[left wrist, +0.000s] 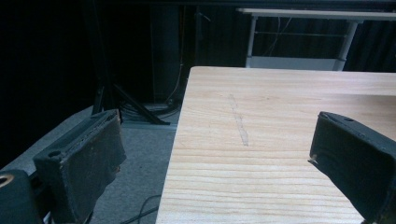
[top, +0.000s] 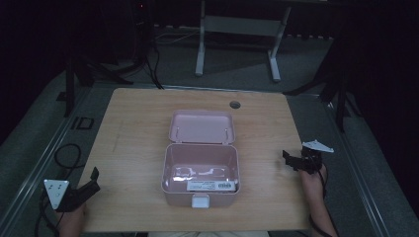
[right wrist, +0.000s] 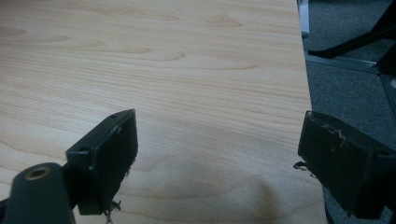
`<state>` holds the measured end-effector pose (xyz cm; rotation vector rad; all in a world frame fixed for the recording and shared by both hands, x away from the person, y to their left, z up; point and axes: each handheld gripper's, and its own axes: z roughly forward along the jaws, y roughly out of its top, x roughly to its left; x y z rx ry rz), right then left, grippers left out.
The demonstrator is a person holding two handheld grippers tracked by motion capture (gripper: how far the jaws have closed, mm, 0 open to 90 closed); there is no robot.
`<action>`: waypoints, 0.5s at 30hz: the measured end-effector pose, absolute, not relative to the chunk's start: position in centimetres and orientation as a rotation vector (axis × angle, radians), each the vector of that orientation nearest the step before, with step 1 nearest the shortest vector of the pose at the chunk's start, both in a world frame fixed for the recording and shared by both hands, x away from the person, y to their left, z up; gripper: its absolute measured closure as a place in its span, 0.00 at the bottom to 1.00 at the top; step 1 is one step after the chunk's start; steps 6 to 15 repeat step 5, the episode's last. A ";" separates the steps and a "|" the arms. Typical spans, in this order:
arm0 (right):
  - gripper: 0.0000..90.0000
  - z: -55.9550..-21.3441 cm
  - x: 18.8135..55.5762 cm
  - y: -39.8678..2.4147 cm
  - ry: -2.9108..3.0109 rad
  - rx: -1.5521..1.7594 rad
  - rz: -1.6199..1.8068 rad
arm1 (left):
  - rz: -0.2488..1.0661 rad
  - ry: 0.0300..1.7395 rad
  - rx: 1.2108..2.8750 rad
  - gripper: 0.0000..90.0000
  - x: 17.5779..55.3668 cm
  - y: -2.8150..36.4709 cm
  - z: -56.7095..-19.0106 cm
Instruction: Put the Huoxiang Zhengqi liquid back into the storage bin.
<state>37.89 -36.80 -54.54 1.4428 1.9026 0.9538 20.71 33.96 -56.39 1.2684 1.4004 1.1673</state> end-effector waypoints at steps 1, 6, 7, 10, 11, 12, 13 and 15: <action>0.13 -54.6 37.9 -36.8 1.906 1.442 0.953 | 1.167 1.400 1.267 0.04 20.7 34.0 -56.4; 0.13 -54.7 38.0 -36.7 1.925 1.446 0.940 | 1.167 1.401 1.266 0.04 20.7 34.0 -56.4; 0.13 -54.7 38.0 -36.7 1.925 1.446 0.940 | 1.167 1.401 1.266 0.04 20.7 34.0 -56.4; 0.13 -54.7 38.0 -36.7 1.925 1.446 0.940 | 1.167 1.401 1.266 0.04 20.7 34.0 -56.4; 0.13 -54.7 38.0 -36.7 1.925 1.446 0.940 | 1.167 1.401 1.266 0.04 20.7 34.0 -56.4; 0.13 -54.7 38.0 -36.7 1.925 1.446 0.940 | 1.167 1.401 1.266 0.04 20.7 34.0 -56.4; 0.13 -54.7 38.0 -36.7 1.925 1.446 0.940 | 1.167 1.401 1.266 0.04 20.7 34.0 -56.4; 0.13 -54.7 38.0 -36.7 1.925 1.446 0.940 | 1.167 1.401 1.266 0.04 20.7 34.0 -56.4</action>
